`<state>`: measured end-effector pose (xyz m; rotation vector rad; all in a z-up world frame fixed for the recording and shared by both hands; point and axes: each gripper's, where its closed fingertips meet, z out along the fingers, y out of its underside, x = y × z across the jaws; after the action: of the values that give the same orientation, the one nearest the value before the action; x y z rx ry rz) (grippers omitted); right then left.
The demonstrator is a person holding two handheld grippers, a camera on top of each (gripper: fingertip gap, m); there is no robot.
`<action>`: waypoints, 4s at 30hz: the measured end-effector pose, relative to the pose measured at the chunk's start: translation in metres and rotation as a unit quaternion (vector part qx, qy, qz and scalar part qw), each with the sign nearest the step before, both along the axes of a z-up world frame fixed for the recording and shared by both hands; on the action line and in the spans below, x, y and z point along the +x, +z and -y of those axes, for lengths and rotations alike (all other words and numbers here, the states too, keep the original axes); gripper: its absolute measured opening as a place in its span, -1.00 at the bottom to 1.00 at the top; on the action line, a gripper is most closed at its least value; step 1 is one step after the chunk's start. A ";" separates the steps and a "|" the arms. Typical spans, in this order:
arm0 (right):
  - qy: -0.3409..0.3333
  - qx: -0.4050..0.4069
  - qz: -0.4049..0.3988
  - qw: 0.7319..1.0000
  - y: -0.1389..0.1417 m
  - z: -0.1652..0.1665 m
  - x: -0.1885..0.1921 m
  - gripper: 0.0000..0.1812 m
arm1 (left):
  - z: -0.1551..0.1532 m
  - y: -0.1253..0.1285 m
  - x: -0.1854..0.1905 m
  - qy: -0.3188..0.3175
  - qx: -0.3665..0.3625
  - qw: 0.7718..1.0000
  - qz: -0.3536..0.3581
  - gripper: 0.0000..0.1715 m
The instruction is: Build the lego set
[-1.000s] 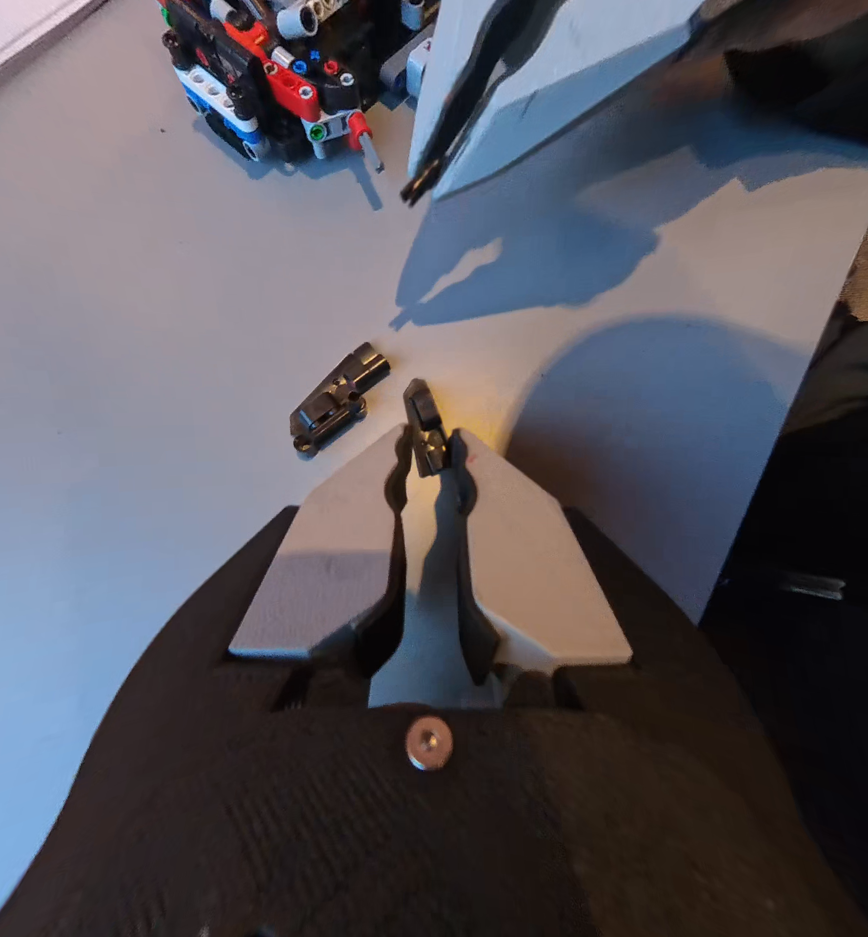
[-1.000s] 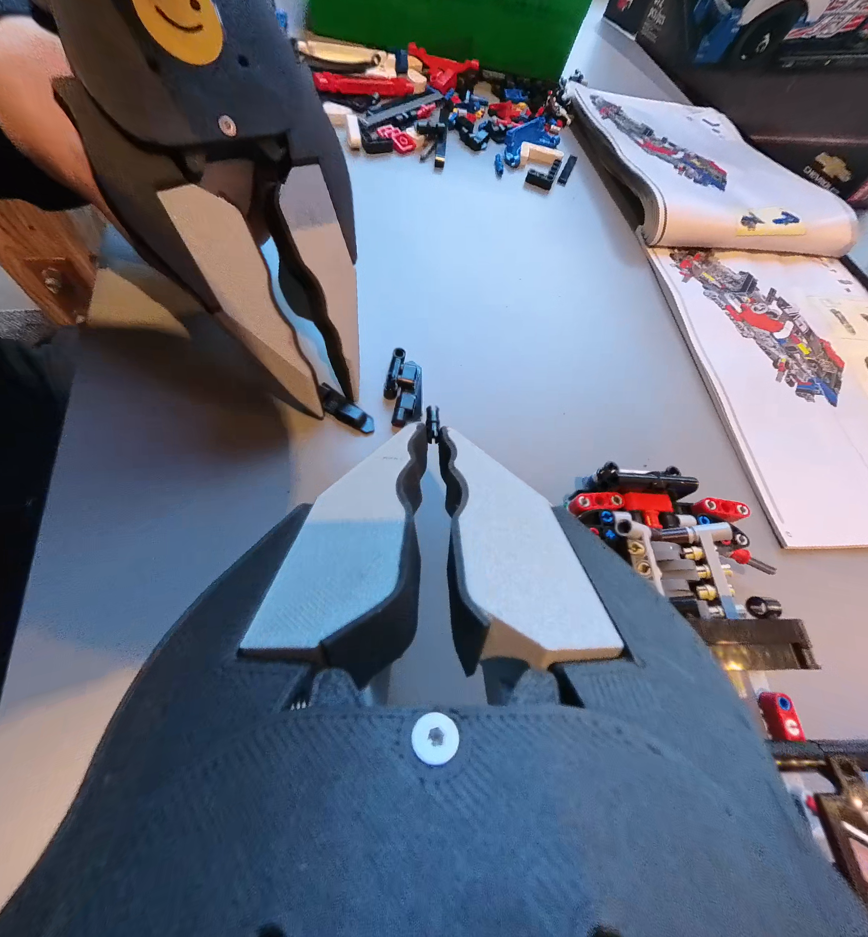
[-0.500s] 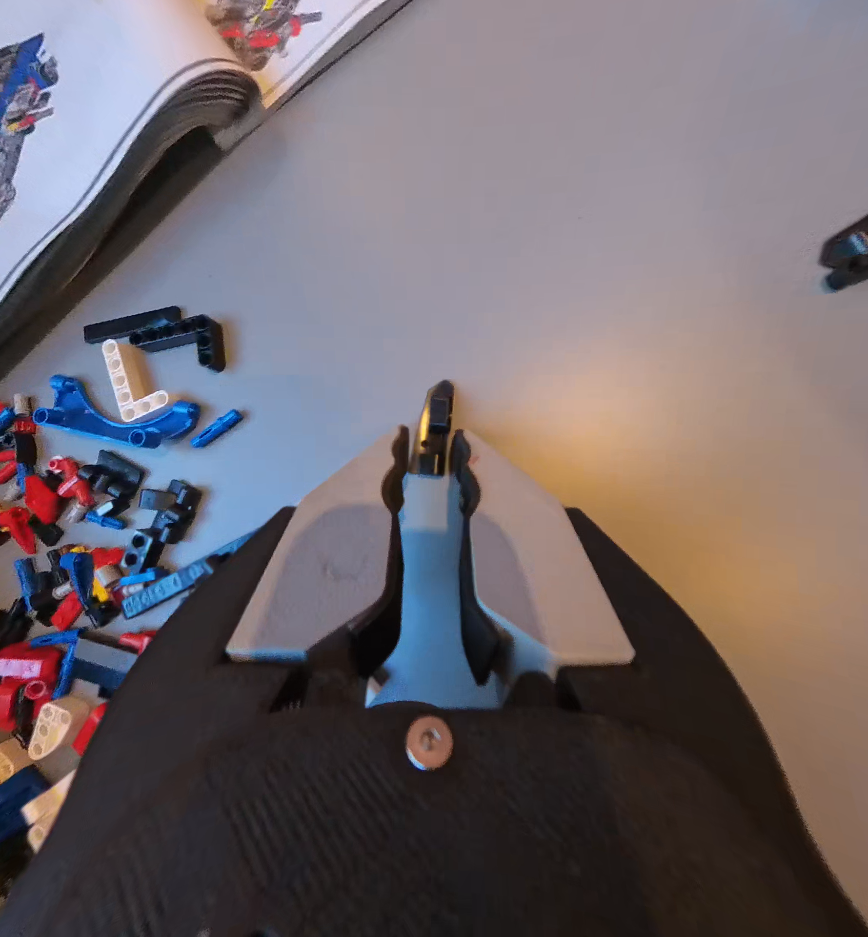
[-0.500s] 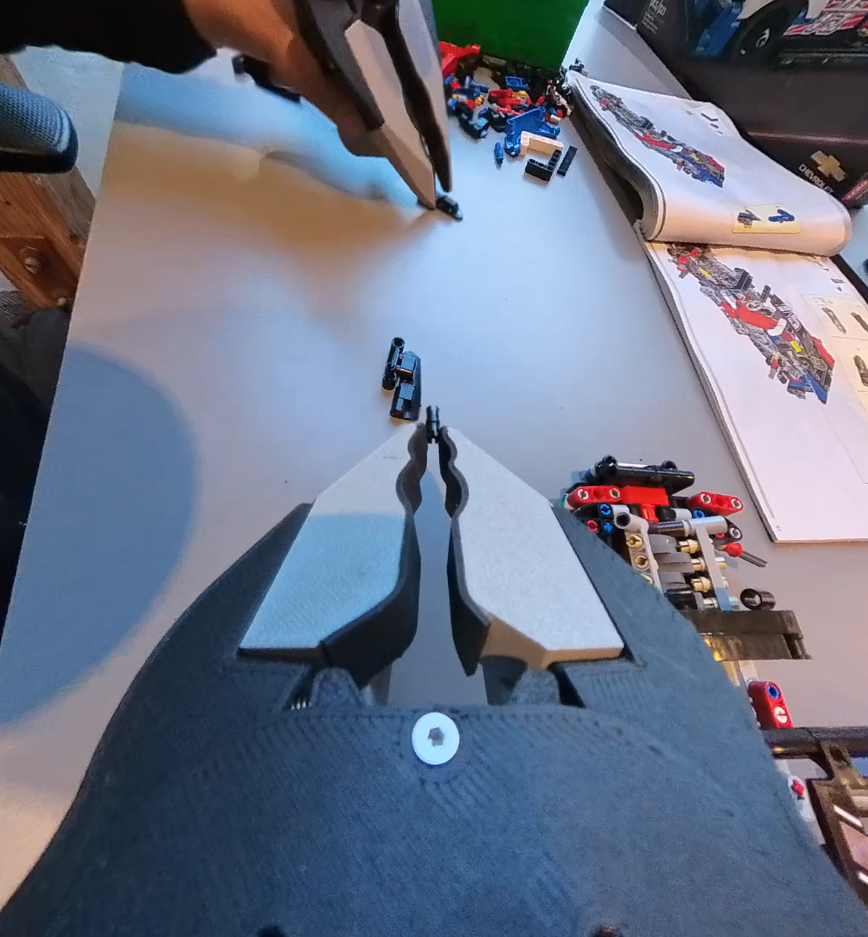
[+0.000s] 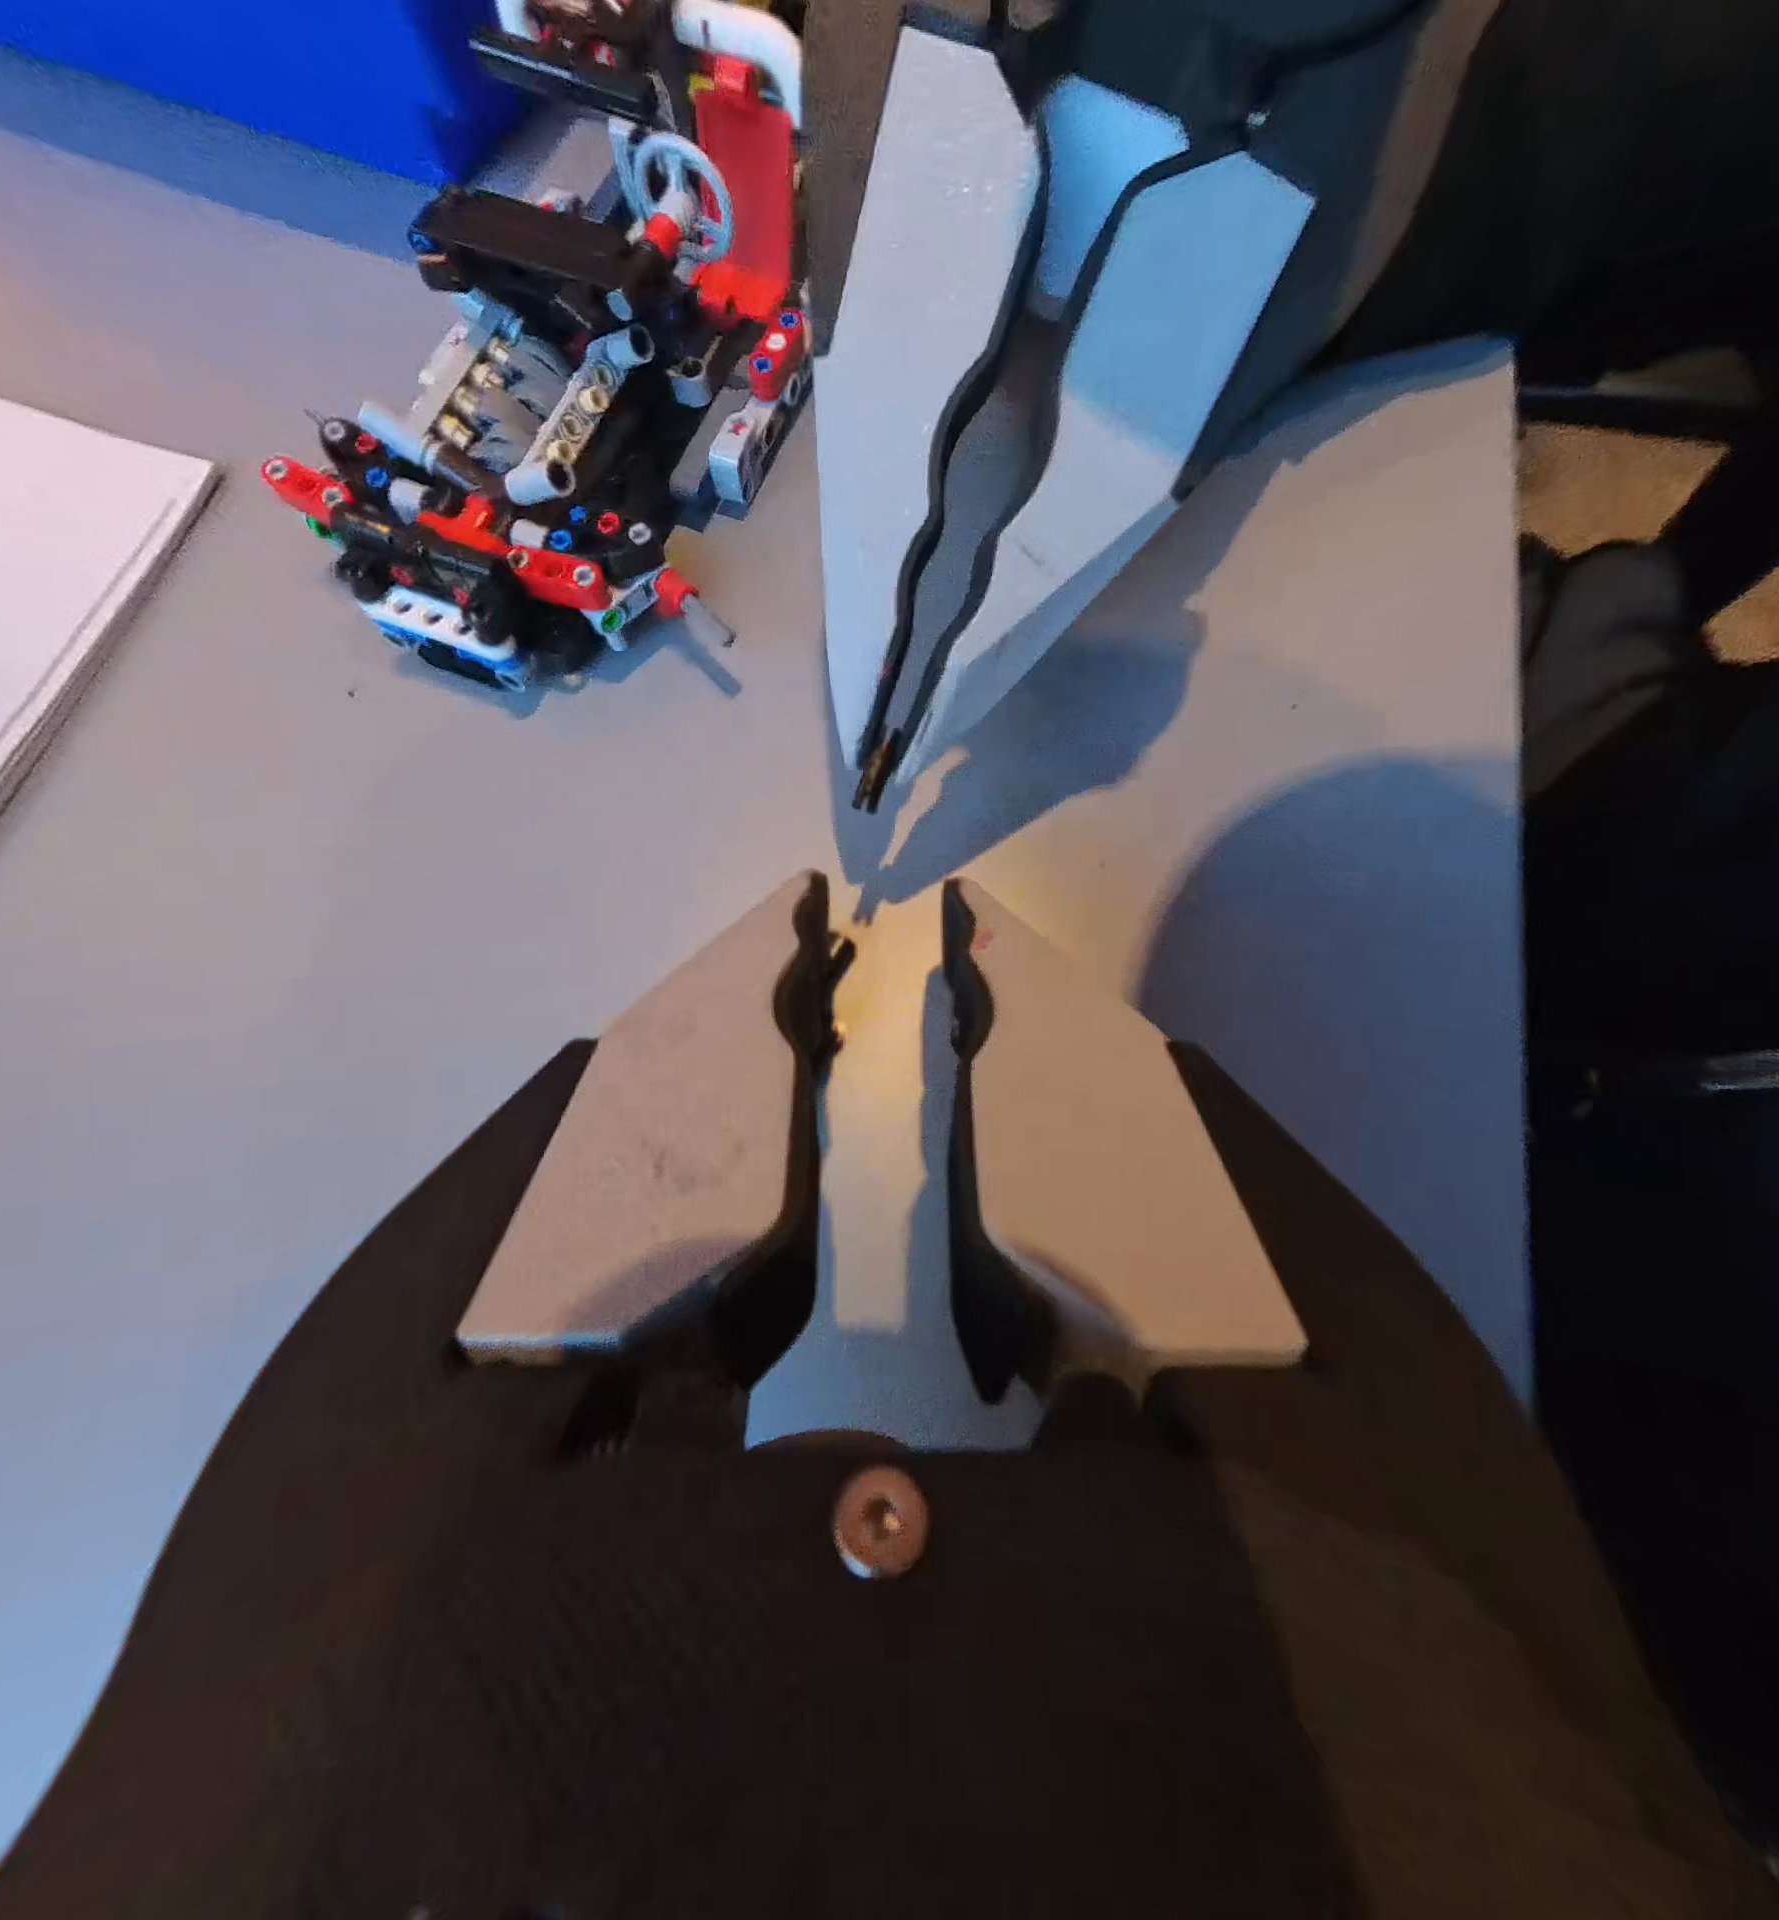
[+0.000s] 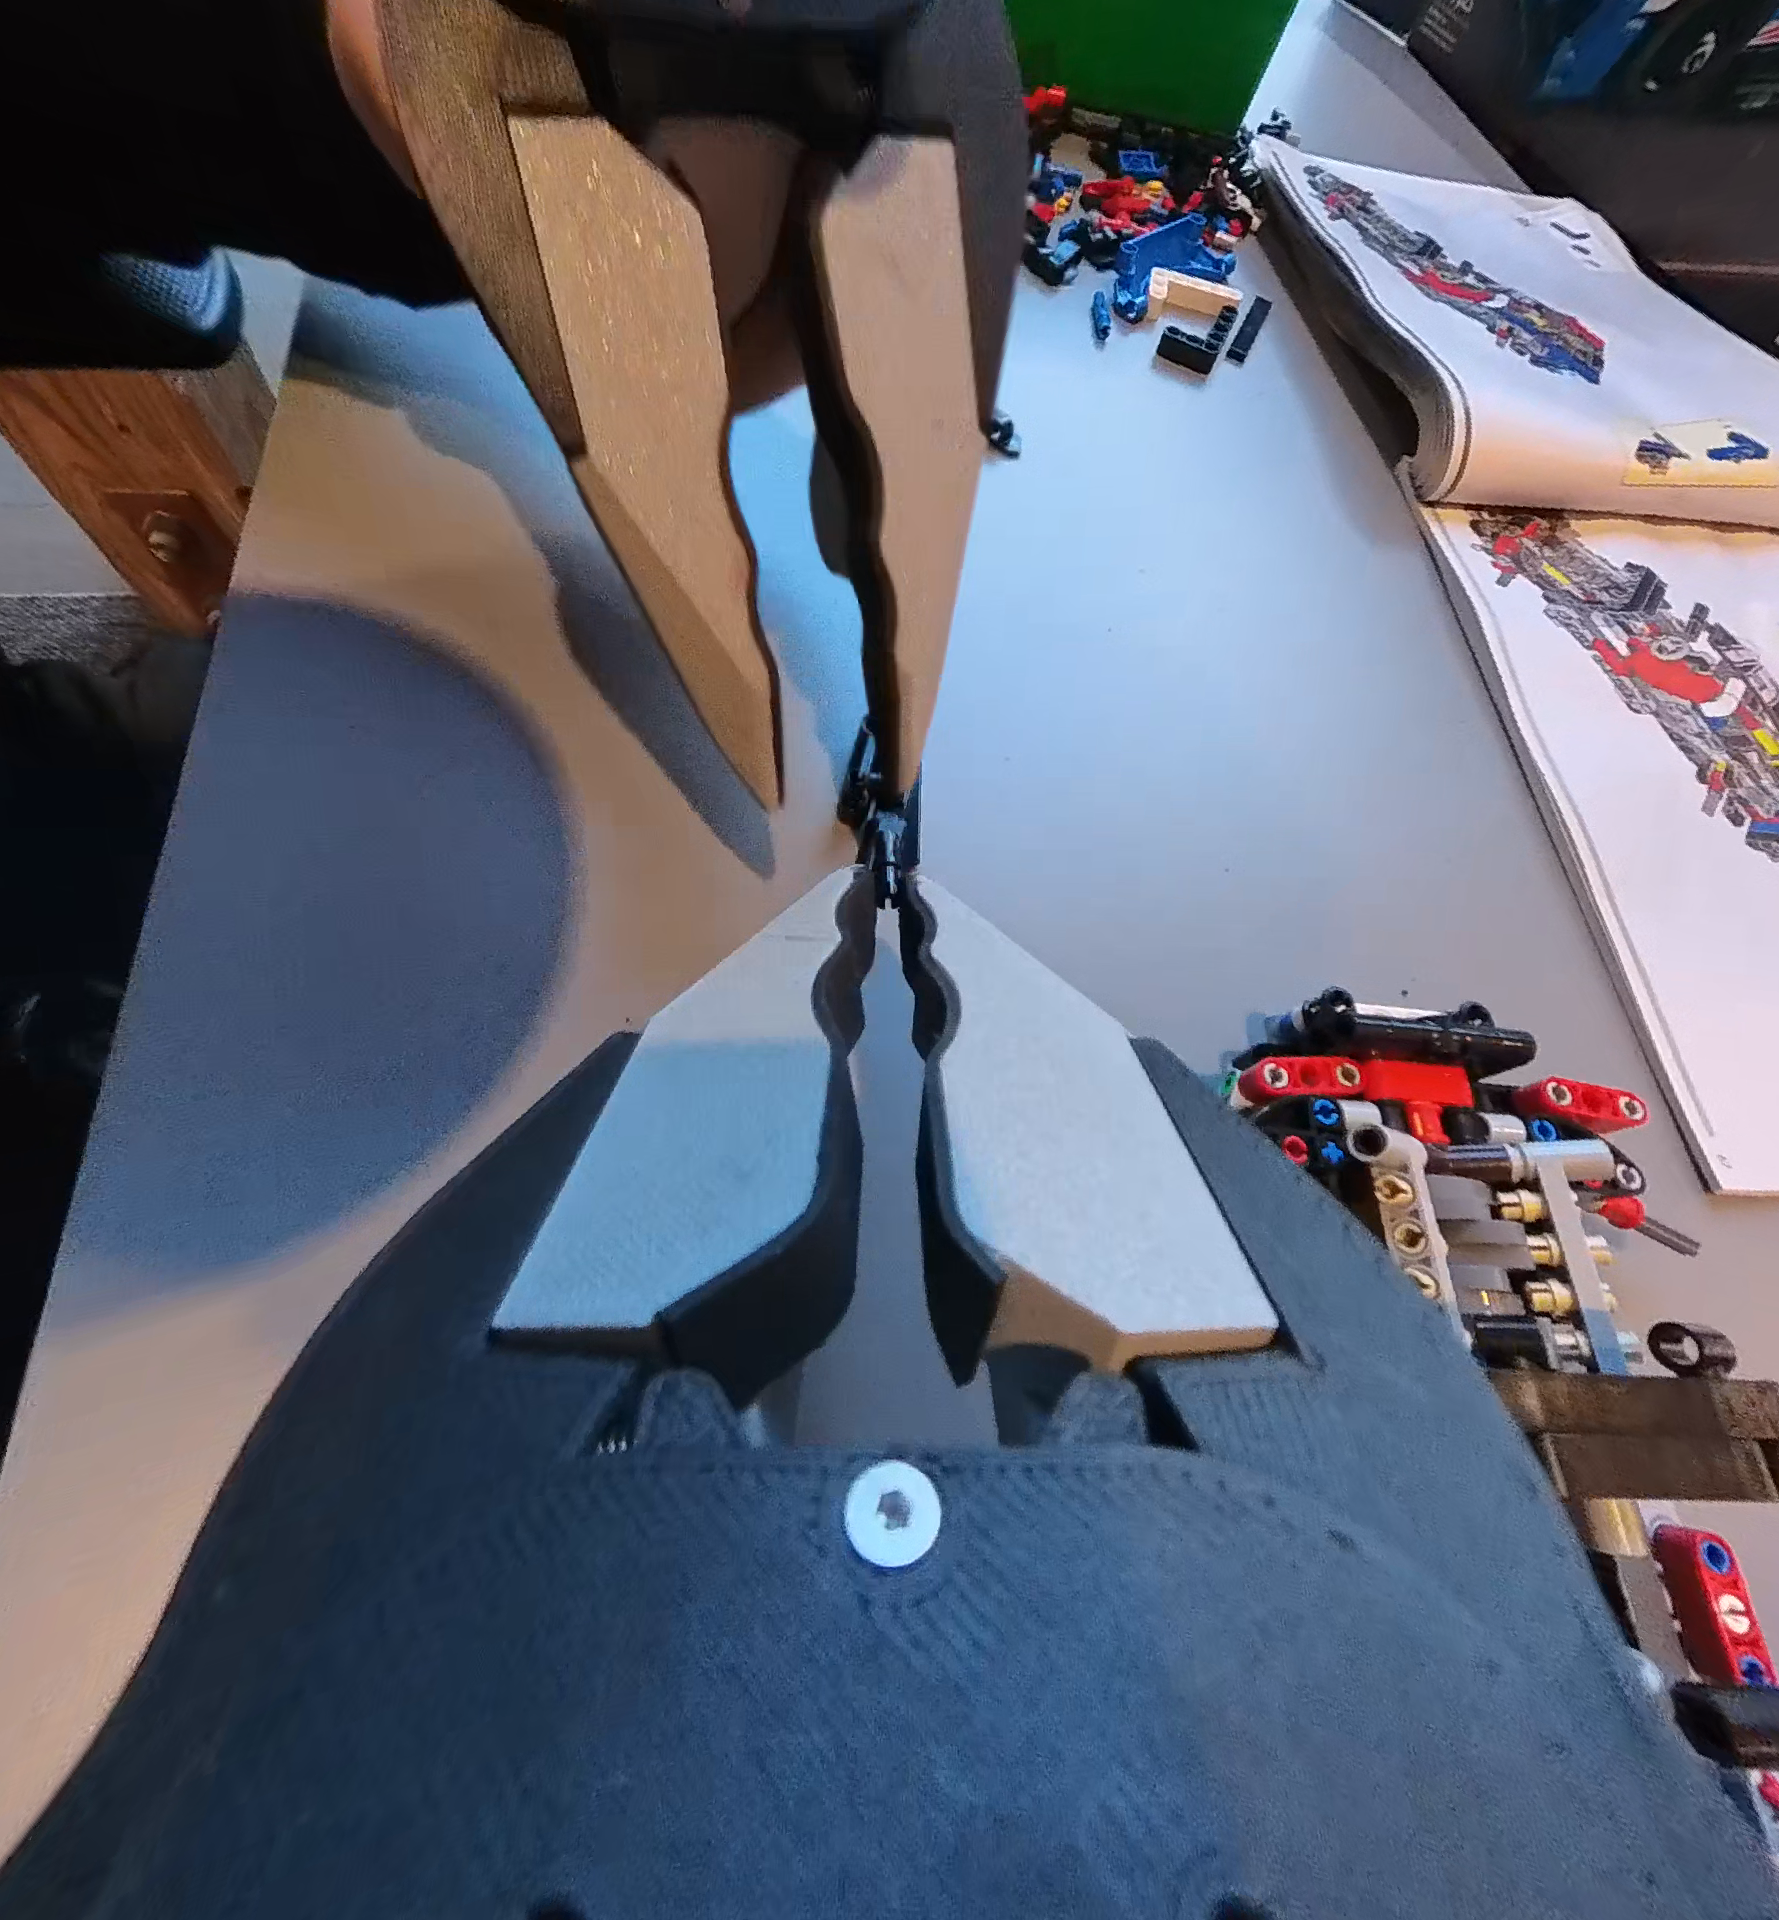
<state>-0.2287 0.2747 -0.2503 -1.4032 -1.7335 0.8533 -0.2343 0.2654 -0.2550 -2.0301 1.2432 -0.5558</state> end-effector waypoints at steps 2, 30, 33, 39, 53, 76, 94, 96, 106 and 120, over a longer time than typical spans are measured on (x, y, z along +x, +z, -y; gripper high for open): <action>0.002 0.003 0.003 1.000 -0.002 0.000 0.001 -0.98 | -0.006 -0.006 0.005 -0.009 0.018 1.000 -0.022 -0.81; 0.000 -0.231 -0.135 0.964 0.050 -0.008 0.006 -0.98 | -0.027 0.045 0.022 0.046 0.277 0.960 0.010 -0.99; -0.007 -0.234 -0.136 0.963 0.050 -0.010 0.006 -0.99 | -0.029 0.043 0.021 0.055 0.287 0.956 -0.007 -0.99; -0.029 -0.250 -0.132 0.959 0.045 -0.016 0.003 -0.99 | -0.036 0.038 0.017 0.074 0.308 0.947 -0.060 -0.99; -0.054 -0.225 -0.110 0.967 0.036 -0.022 0.002 -1.00 | -0.035 0.020 0.012 0.080 0.235 0.964 -0.100 -0.87; 0.044 -0.070 0.106 0.991 -0.017 0.007 -0.052 -1.00 | -0.003 -0.033 -0.042 -0.158 0.020 0.987 -0.017 -0.88; 0.052 0.005 0.151 0.987 -0.026 0.002 -0.046 -1.00 | 0.005 -0.032 -0.038 -0.091 -0.013 0.996 -0.002 -0.76; 0.043 0.005 0.147 0.988 -0.023 -0.001 -0.043 -1.00 | 0.017 -0.033 -0.035 -0.087 -0.025 0.996 -0.004 -0.78; 0.009 -0.057 0.121 0.991 -0.009 0.017 -0.008 -1.00 | 0.014 -0.033 -0.041 -0.080 -0.006 0.996 -0.027 -0.64; -0.011 -0.057 0.145 0.988 -0.030 0.017 0.001 -1.00 | 0.046 -0.032 -0.018 -0.066 -0.062 0.995 -0.033 -0.66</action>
<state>-0.2281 0.2581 -0.2804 -1.6884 -1.9034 0.7757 -0.2528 0.2199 -0.2869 -2.0939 1.4232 -0.6475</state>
